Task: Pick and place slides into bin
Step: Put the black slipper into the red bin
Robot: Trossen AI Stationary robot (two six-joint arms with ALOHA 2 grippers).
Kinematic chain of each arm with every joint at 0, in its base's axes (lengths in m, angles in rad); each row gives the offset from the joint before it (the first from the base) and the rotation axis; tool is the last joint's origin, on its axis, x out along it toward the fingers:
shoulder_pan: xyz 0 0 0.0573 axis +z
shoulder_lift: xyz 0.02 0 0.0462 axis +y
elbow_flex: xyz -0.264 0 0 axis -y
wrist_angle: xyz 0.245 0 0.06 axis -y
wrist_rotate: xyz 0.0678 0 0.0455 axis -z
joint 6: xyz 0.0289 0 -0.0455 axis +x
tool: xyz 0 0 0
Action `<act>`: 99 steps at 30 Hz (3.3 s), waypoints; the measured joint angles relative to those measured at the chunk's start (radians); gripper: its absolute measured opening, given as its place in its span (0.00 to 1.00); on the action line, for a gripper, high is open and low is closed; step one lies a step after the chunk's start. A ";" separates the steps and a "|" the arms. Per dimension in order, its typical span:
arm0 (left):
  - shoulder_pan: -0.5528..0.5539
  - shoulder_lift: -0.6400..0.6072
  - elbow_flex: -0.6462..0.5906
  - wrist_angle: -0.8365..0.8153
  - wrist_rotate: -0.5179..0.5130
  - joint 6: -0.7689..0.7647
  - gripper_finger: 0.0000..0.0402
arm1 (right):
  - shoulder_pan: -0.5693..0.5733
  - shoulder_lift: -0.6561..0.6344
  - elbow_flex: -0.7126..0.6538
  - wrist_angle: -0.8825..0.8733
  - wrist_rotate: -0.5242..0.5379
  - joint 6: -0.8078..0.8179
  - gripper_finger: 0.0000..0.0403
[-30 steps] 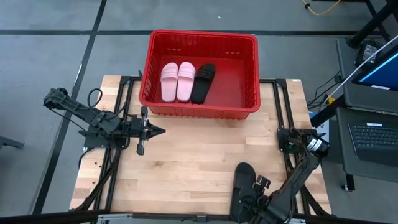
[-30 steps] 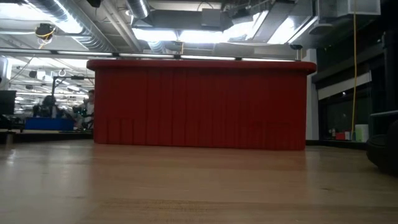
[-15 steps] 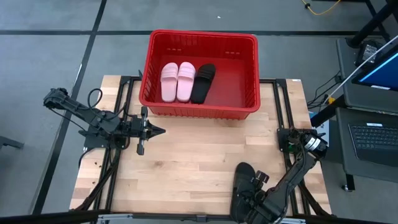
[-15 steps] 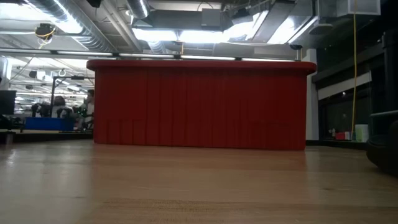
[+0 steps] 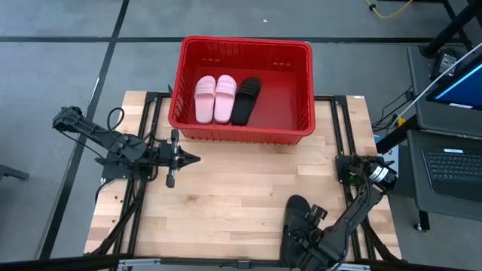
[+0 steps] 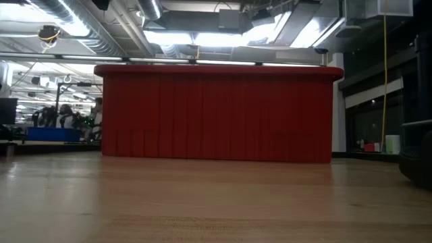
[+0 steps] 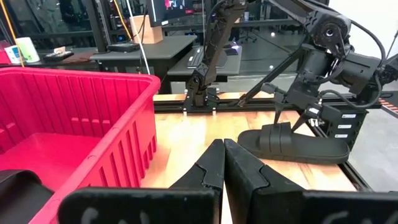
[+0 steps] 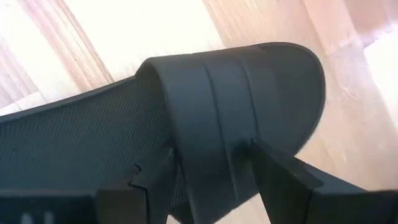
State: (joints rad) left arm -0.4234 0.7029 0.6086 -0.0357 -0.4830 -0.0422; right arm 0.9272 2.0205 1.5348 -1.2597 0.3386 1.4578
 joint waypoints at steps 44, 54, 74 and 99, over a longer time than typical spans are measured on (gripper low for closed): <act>0.000 0.000 0.000 -0.037 -0.001 -0.016 0.00 | -0.086 -0.006 0.209 -0.159 0.013 -0.004 0.04; 0.000 0.000 0.000 -0.083 -0.001 -0.053 0.00 | -0.129 -0.007 0.459 -0.310 0.237 -0.160 0.04; 0.000 0.000 0.000 -0.100 -0.001 -0.058 0.00 | -0.311 -0.007 0.653 -0.313 0.590 -0.688 0.04; 0.000 0.000 0.000 -0.098 -0.062 -0.049 0.00 | -0.635 -0.238 0.798 -0.313 0.827 -1.140 0.04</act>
State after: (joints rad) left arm -0.4232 0.7025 0.6086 -0.1337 -0.5453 -0.0915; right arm 0.2922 1.7823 2.3329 -1.5723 1.1660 0.3180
